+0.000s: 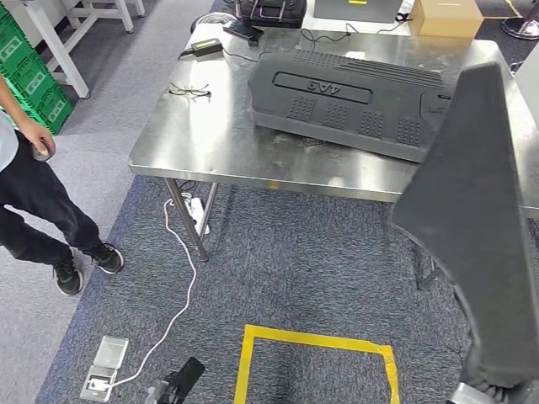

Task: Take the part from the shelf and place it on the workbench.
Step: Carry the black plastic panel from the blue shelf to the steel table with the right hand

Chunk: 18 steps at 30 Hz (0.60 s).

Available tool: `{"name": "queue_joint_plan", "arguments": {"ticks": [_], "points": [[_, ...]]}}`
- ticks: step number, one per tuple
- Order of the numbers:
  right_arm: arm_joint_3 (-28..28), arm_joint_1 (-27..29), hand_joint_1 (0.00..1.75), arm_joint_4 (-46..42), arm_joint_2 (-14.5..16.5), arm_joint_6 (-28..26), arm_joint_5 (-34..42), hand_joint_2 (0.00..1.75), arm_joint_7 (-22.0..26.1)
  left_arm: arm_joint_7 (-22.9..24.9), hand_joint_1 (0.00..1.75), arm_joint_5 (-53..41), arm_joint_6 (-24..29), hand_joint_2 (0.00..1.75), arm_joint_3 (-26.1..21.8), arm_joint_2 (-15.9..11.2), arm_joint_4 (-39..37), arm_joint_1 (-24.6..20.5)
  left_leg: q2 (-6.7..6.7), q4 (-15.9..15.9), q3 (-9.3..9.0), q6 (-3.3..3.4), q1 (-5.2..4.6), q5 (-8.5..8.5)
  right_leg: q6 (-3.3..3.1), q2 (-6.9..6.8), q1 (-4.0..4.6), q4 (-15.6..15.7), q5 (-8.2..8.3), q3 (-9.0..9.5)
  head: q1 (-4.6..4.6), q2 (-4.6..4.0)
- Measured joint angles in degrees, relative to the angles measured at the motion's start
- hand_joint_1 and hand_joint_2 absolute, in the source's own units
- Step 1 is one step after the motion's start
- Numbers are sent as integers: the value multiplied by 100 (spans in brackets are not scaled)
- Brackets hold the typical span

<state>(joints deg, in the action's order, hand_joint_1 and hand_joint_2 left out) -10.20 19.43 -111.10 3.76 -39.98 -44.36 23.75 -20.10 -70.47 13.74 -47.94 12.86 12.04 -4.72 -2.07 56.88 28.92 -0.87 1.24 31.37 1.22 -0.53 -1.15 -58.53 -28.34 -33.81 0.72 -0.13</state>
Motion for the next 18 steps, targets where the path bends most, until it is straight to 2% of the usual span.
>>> {"name": "queue_joint_plan", "arguments": {"ticks": [3,4,5,7,8,9,10,11,12,13,14,15,17,18], "points": [[-39,90,175,33,82,1,47,175,89,-72,0,4,-196,175,19,-19,0,35,-9,-203,-116,144,11,-49,88,4,-24,-33,127,22,-12,0],[-45,95,175,42,92,0,63,175,98,-67,0,4,-187,175,21,-19,0,40,-14,-296,-187,177,36,-97,118,20,-23,-110,100,3,-13,0],[-48,95,175,45,98,-1,71,175,98,-44,0,-1,-136,175,24,-16,0,40,-17,-352,-246,184,66,-151,142,36,-30,-258,-3,-59,-10,0],[-50,108,175,52,98,-1,67,175,92,24,0,-17,3,175,24,-15,0,39,-21,-389,-298,162,123,-162,210,54,-61,-851,-338,-349,1,0],[-51,122,175,57,98,0,63,175,90,51,0,-22,50,175,25,-15,0,42,-21,-388,-310,133,154,-150,250,53,-87,-1159,-461,-520,2,0],[-51,135,175,65,98,0,61,175,87,75,0,-27,81,175,25,-14,0,49,-21,-386,-332,87,193,-129,290,51,-119,-1340,-495,-638,1,0],[-51,143,175,72,98,0,58,175,83,91,0,-28,98,175,25,-14,0,57,-20,-382,-368,26,247,-99,342,47,-159,-1305,-400,-652,1,0],[-51,147,175,79,98,0,57,175,80,97,0,-31,91,175,27,-14,0,65,-17,-374,-421,-51,311,-58,405,38,-207,-1055,-192,-558,2,0],[-51,148,175,85,98,0,56,175,77,88,0,-32,53,175,28,-14,0,69,-14,-364,-480,-142,375,1,497,25,-252,-707,18,-400,2,0],[-54,145,175,98,98,1,57,175,73,65,0,-31,-15,175,30,-26,0,63,-11,-353,-528,-236,414,64,573,4,-267,-391,129,-262,30,0],[-57,134,175,113,98,2,62,175,69,40,0,-30,-87,175,32,-35,0,52,-10,-341,-547,-325,425,124,544,-12,-267,-188,122,-175,61,0],[-61,132,175,128,98,3,69,175,58,22,0,-27,-146,175,34,-44,0,40,-17,-345,-556,-395,417,181,462,-13,-255,-127,38,-155,62,0],[-66,144,175,144,98,3,81,175,28,14,0,-26,-175,175,37,-47,0,33,-27,-389,-593,-480,402,230,181,7,-237,-202,-91,-186,21,0],[-67,158,175,142,102,2,81,175,15,20,0,-28,-154,175,38,-38,0,32,-23,-376,-616,-504,419,233,113,31,-230,-240,-97,-178,-36,0]]}}
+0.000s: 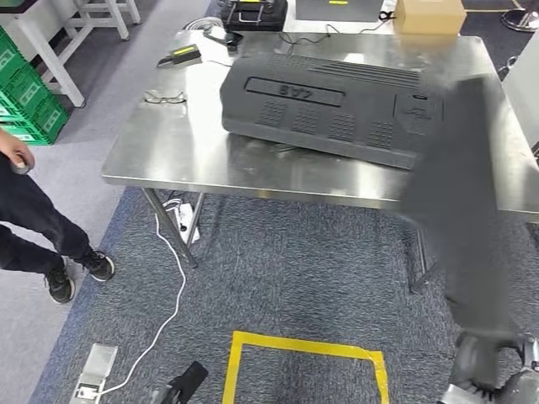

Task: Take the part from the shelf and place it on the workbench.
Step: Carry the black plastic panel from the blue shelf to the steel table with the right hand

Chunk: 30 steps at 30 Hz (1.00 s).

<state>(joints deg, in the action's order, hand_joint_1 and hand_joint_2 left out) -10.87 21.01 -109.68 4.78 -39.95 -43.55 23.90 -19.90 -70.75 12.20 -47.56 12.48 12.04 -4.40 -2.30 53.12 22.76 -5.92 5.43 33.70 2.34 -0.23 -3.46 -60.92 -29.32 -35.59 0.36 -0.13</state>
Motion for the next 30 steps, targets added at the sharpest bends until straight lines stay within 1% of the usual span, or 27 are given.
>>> {"name": "queue_joint_plan", "arguments": {"ticks": [1,2,3,5,6,7,8,9,10,11,12,13,15,17,18,20,23,27,30], "points": [[-2,2,175,-4,6,-1,-5,175,-5,8,0,-3,37,175,1,4,0,-7,18,136,48,-4,11,3,-40,14,19,-21,-19,24,-34,0],[-5,-4,175,-9,12,-2,-13,175,-5,24,0,-10,86,175,1,9,0,-17,37,424,203,19,0,50,-71,31,48,-23,-43,60,-61,0],[-10,-6,175,-13,19,-2,-19,175,-5,40,0,-25,135,175,2,13,0,-27,61,857,456,63,-37,156,-100,41,76,-4,-67,95,-93,0],[-17,-10,175,-13,23,-2,-31,175,-5,89,0,-60,222,175,3,11,0,-24,93,1793,1089,199,-175,519,-162,72,156,34,-111,171,-116,0],[-19,-9,175,-13,23,-2,-36,175,-7,107,0,-74,257,175,3,11,0,-13,106,2079,1342,274,-250,651,-200,103,206,50,-143,222,-122,0],[-19,-9,175,-13,23,-2,-39,175,-9,124,0,-81,288,175,4,11,0,-3,120,2173,1510,378,-329,664,-242,139,264,61,-184,285,-124,0],[-19,-11,175,-13,23,-2,-41,175,-10,135,0,-86,313,175,4,11,0,3,140,2058,1585,512,-416,520,-279,173,327,68,-232,364,-125,0],[-20,-13,175,-13,23,-2,-45,175,-12,144,0,-90,334,175,4,11,0,4,172,1780,1588,679,-514,233,-311,199,385,75,-287,451,-125,0],[-21,-18,175,-9,25,-2,-50,175,-12,152,0,-94,347,175,4,-3,0,3,222,1460,1564,873,-618,-123,-339,215,422,83,-342,524,-107,0],[-22,-27,175,-3,26,-2,-56,175,-12,160,0,-98,355,175,5,-10,-2,0,262,1161,1541,1013,-679,-414,-357,231,443,91,-386,577,-76,0],[-23,-35,175,2,30,-1,-62,175,-14,168,0,-99,359,175,7,-14,-4,-2,294,968,1526,1078,-740,-620,-353,247,442,110,-407,596,-60,0],[-23,-40,175,8,33,0,-63,175,-19,174,0,-99,361,175,9,-16,-7,-4,312,863,1518,1083,-770,-719,-344,260,428,122,-414,595,-48,0],[-23,-43,175,14,38,1,-64,175,-29,179,0,-98,362,175,10,-4,-9,-7,308,791,1488,975,-801,-764,-307,266,413,154,-389,597,-75,0],[-24,-54,175,18,38,0,-64,175,-32,175,0,-97,366,175,9,-8,-9,-15,312,761,1470,931,-796,-762,-296,246,411,177,-384,620,-80,0],[-24,-62,175,18,38,0,-64,175,-31,173,0,-97,368,175,9,-10,-9,-20,315,758,1468,922,-792,-748,-296,240,414,197,-396,631,-78,0],[-23,-70,175,17,38,0,-64,175,-28,168,0,-96,370,175,10,-4,-9,-23,319,751,1469,908,-785,-728,-302,238,421,230,-421,648,-78,0],[-23,-69,175,17,38,0,-62,175,-14,167,0,-91,383,175,10,2,-9,-19,319,747,1468,906,-782,-721,-313,238,425,251,-431,659,-77,0],[-23,-69,175,18,38,0,-61,175,-8,167,0,-90,402,175,10,4,-9,-16,319,747,1463,916,-783,-729,-321,235,425,258,-422,669,-77,0],[-23,-68,175,17,38,0,-60,175,-8,167,0,-90,402,175,10,4,-9,-16,318,748,1458,927,-785,-737,-315,235,424,262,-411,676,-77,0]]}}
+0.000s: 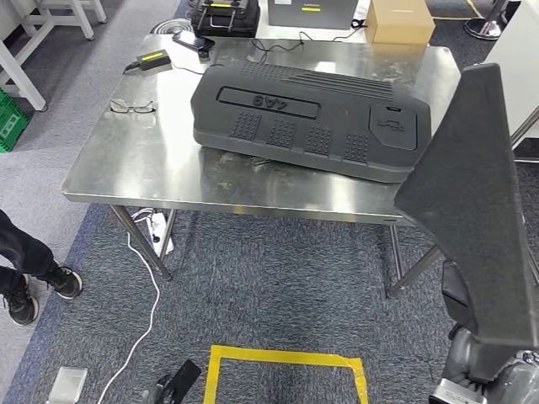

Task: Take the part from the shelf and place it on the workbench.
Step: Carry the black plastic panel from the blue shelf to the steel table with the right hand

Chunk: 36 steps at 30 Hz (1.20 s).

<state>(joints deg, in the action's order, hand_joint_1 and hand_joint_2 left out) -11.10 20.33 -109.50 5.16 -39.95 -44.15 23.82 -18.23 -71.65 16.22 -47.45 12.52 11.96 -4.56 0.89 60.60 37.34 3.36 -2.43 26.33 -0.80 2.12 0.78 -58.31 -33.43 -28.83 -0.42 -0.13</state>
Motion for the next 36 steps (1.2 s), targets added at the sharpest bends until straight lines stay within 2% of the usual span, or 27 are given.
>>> {"name": "queue_joint_plan", "arguments": {"ticks": [15,22,29,35,36], "points": [[0,-1,175,0,0,0,56,175,14,-32,0,-9,8,175,-3,0,0,1,0,3,-1,12,-4,-8,14,-1,-2,5,11,2,0,0],[0,-8,175,8,0,0,83,175,30,-203,0,-9,-210,175,-2,-2,0,0,1,7,-1,14,-6,-4,18,-1,-1,10,12,2,0,0],[0,-10,175,20,2,0,90,175,33,-281,0,-9,-283,175,-2,-8,0,-1,0,-11,2,66,-35,33,61,2,-32,8,18,15,-2,0],[0,-6,175,22,2,0,90,175,33,-282,0,-9,-284,175,-2,-9,0,-1,-3,-35,-8,90,-27,49,85,2,-28,-10,38,32,-2,0],[0,-10,175,22,2,-1,91,175,34,-284,0,-10,-284,175,-2,-8,0,-1,-9,-48,-42,101,-3,53,107,-23,-21,-85,-8,11,1,0]]}}
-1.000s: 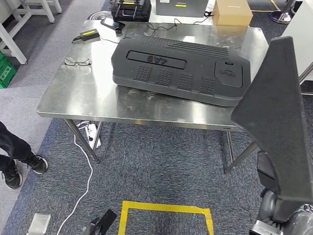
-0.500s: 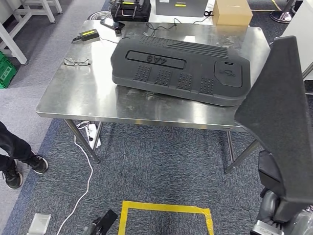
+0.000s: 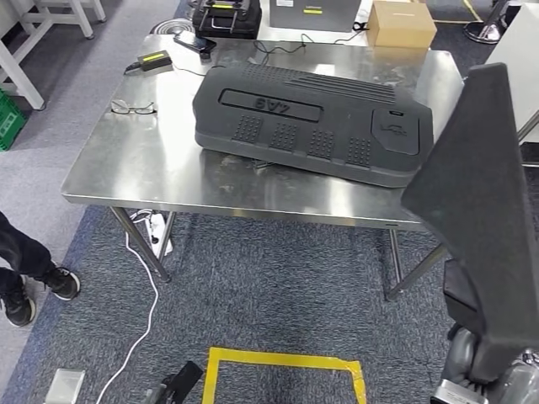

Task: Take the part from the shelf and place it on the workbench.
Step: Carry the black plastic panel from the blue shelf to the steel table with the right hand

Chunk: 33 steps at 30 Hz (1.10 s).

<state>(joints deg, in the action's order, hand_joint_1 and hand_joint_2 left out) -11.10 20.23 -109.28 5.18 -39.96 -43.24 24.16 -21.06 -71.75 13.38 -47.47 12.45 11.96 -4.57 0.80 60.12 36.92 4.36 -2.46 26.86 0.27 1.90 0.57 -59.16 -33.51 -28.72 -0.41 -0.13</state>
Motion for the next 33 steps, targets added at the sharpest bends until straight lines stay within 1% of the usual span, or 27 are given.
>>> {"name": "queue_joint_plan", "arguments": {"ticks": [1,3,4,5,6,7,8,9,10,11,13,14,15,17,18,19,20,21,22,23,24,26,28,29,30,31,33], "points": [[0,-4,175,1,0,-1,3,175,4,-2,0,-3,-1,175,1,1,0,3,-13,-13,-37,8,30,10,40,-34,-12,-361,-189,-180,2,0],[-1,-9,175,5,0,-2,10,175,18,-4,0,-8,-2,175,2,3,0,15,-42,-35,-112,11,92,38,130,-109,-50,-1228,-572,-655,4,0],[-1,-8,175,8,0,-2,14,175,26,-3,0,-9,-2,175,2,3,0,23,-51,-34,-131,0,105,55,161,-125,-78,-1524,-655,-855,3,0],[-1,-6,175,10,0,-2,15,175,32,-3,0,-9,-2,175,2,3,0,29,-54,-34,-157,-17,113,71,172,-133,-87,-1407,-512,-845,3,0],[-1,-7,175,11,0,-2,17,175,37,-3,0,-9,-2,175,2,3,0,31,-54,-33,-191,-34,122,90,175,-144,-90,-1102,-283,-737,3,0],[-1,-10,175,11,-1,-2,18,175,40,-3,0,-9,-2,175,2,3,0,34,-54,-34,-227,-54,130,111,164,-165,-87,-695,-36,-575,4,0],[-2,-12,175,13,-1,-1,19,175,44,-4,0,-9,-2,175,2,3,0,35,-56,-34,-258,-77,134,129,140,-186,-73,-327,114,-434,3,0],[-2,-13,175,14,-1,-1,20,175,46,-4,0,-9,-1,175,2,3,0,37,-59,-36,-273,-105,136,143,105,-204,-56,-88,195,-342,2,0],[-1,-10,175,16,-1,-1,21,175,48,-4,0,-9,-1,175,2,3,0,42,-63,-26,-288,-138,135,150,62,-214,-40,42,223,-298,0,0],[1,-6,175,20,0,0,24,175,49,-4,0,-9,-1,175,2,3,0,47,-65,-16,-300,-170,135,147,21,-212,-30,68,209,-290,-2,0],[2,-1,175,24,4,-1,26,175,51,-6,0,-9,-1,175,2,2,0,53,-63,43,-312,-234,134,172,-45,-201,-55,109,273,-228,-5,0],[1,-3,175,26,8,-1,26,175,52,-8,0,-9,-1,175,2,2,0,49,-61,141,-276,-266,141,232,-67,-198,-73,130,278,-188,-16,0],[1,-4,175,27,13,-1,26,175,53,-9,0,-9,0,175,2,1,0,44,-59,347,-179,-303,155,349,-86,-195,-91,149,277,-154,-28,0],[2,-2,175,29,21,0,28,175,54,-8,0,-9,1,175,2,-2,0,47,-59,1018,177,-381,211,659,-112,-187,-101,158,249,-120,-49,0],[2,0,175,33,23,1,30,175,54,-8,0,-10,2,175,2,-4,0,56,-60,1323,363,-411,240,762,-116,-178,-105,157,225,-101,-49,0],[2,2,175,37,24,1,32,175,54,-7,0,-11,4,175,2,-5,0,65,-60,1471,479,-434,265,768,-110,-167,-110,157,197,-72,-49,0],[2,3,175,40,25,1,34,175,54,-7,0,-14,8,175,2,-5,0,72,-60,1407,493,-453,287,655,-94,-154,-118,157,161,-29,-50,0],[2,3,175,43,26,1,36,175,54,-6,0,-19,13,175,2,-6,0,74,-60,1145,410,-465,306,447,-72,-142,-129,156,117,29,-49,0],[2,2,175,44,27,1,38,175,54,-5,0,-25,19,175,2,-7,0,75,-57,792,270,-476,320,215,-43,-135,-142,159,68,92,-49,0],[2,-2,175,45,28,0,40,175,54,-4,0,-37,25,175,2,-8,-2,75,-52,481,151,-481,317,54,-13,-126,-151,158,25,145,-47,0],[2,-6,175,48,29,-1,43,175,54,-3,0,-50,29,175,2,-10,-3,70,-49,255,62,-464,305,-24,20,-118,-157,158,-10,169,-47,0],[0,-11,175,53,30,0,46,175,53,-1,0,-68,39,175,1,-12,-7,68,-46,118,22,-403,263,19,93,-106,-163,178,-53,182,-40,0],[-2,-16,175,55,31,1,47,175,53,-1,0,-72,46,175,1,-14,-7,73,-47,72,-21,-329,265,51,163,-109,-171,204,-106,222,-35,0],[-2,-22,175,55,31,0,46,175,54,0,0,-74,48,175,1,-14,-7,71,-47,54,-59,-292,277,73,190,-119,-173,128,-160,210,-31,0],[-3,-30,175,55,31,-1,46,175,54,-1,0,-75,49,175,2,-14,-7,63,-49,38,-107,-257,291,98,214,-129,-173,-81,-258,116,-25,0],[-3,-35,175,56,31,-1,47,175,54,-1,0,-75,50,175,2,-14,-7,56,-50,28,-152,-228,295,127,232,-141,-173,-422,-388,-66,-19,0],[-4,-36,175,59,31,-2,49,175,54,0,0,-75,50,175,2,-15,-7,49,-51,25,-228,-191,284,198,249,-151,-172,-1251,-612,-601,-14,0]]}}
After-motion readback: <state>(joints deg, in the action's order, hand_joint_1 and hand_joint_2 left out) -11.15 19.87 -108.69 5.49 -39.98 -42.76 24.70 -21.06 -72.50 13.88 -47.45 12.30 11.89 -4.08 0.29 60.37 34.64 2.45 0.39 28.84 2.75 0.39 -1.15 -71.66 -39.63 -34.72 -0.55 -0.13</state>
